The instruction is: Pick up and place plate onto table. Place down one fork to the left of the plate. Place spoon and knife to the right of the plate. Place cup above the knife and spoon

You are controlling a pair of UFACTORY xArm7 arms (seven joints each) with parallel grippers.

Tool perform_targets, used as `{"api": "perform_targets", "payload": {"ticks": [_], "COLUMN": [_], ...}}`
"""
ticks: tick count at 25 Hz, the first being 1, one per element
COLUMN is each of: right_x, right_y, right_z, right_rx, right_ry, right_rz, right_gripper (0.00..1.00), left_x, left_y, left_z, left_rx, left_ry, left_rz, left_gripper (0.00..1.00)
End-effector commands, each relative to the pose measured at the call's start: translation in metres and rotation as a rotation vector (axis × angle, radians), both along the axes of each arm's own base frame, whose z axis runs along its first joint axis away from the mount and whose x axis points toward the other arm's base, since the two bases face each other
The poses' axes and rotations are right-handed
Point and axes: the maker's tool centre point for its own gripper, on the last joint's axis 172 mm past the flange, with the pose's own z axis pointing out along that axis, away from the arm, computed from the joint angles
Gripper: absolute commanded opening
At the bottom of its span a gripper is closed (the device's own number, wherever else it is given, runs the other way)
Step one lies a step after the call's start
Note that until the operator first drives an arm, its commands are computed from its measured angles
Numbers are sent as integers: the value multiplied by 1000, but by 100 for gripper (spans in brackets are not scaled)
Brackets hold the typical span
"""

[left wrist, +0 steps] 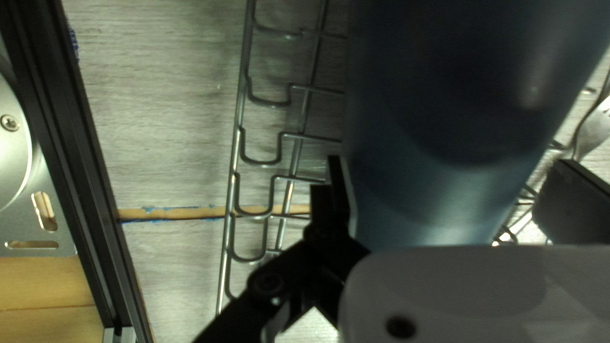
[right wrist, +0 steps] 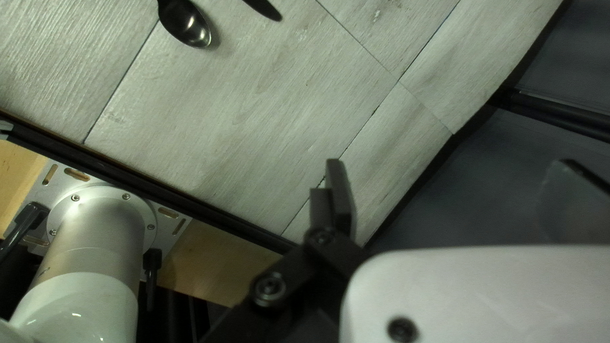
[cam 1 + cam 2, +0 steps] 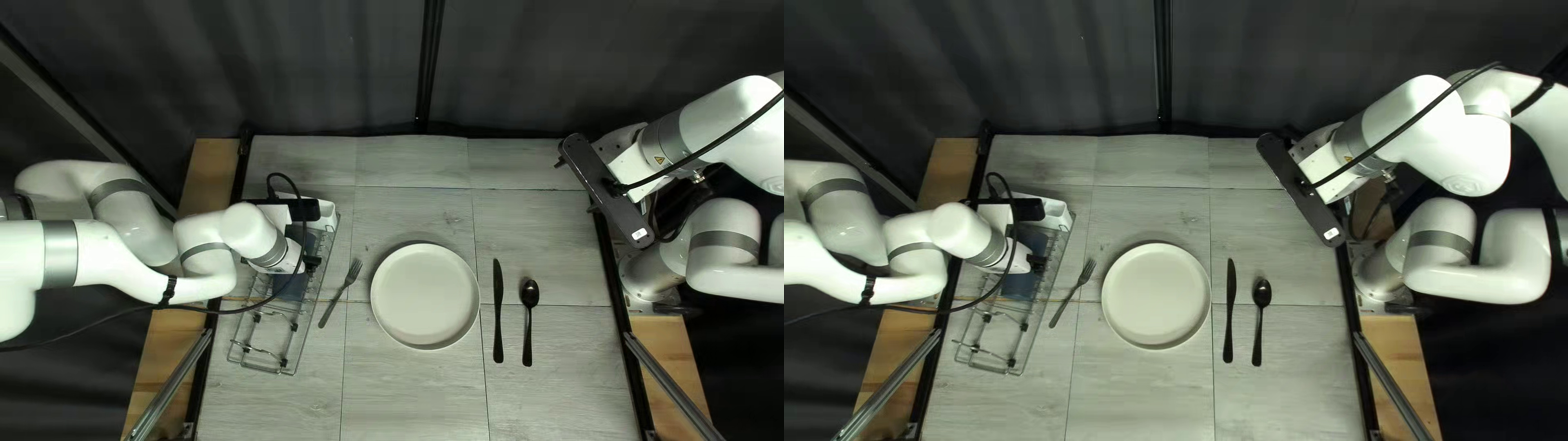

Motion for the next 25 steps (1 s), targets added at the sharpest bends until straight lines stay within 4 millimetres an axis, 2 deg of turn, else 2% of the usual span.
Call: {"api": "perform_targets", "payload": {"ticks": [1, 5, 7, 8, 9, 10, 13, 18, 25], "right_x": [0, 0, 0, 0, 0, 0, 0, 0, 0], "right_y": [0, 0, 0, 0, 0, 0, 0, 0, 0], "right_z": [0, 0, 0, 0, 0, 0, 0, 0, 0], "right_rx": [0, 0, 0, 0, 0, 0, 0, 0, 0], "right_ry": [0, 0, 0, 0, 0, 0, 0, 0, 0], "right_rz": [0, 0, 0, 0, 0, 0, 0, 0, 0], "right_gripper": [100, 100, 100, 100, 100, 100, 100, 100, 100], "left_x": [-2, -5, -6, -7, -7, -8, -6, 4, 34], "left_y": [1, 2, 2, 2, 1, 0, -4, -10, -17], "left_z": [-6, -8, -7, -7, -5, -4, 5, 32, 71], "left_rx": [-6, -13, -13, -13, -12, -10, -2, 13, 38], "left_ry": [5, 8, 12, 12, 12, 11, 6, -23, -64], "left_rz": [3, 3, 3, 3, 3, 4, 4, -8, -50], "left_gripper": [100, 100, 85, 11, 4, 0, 0, 0, 0]}}
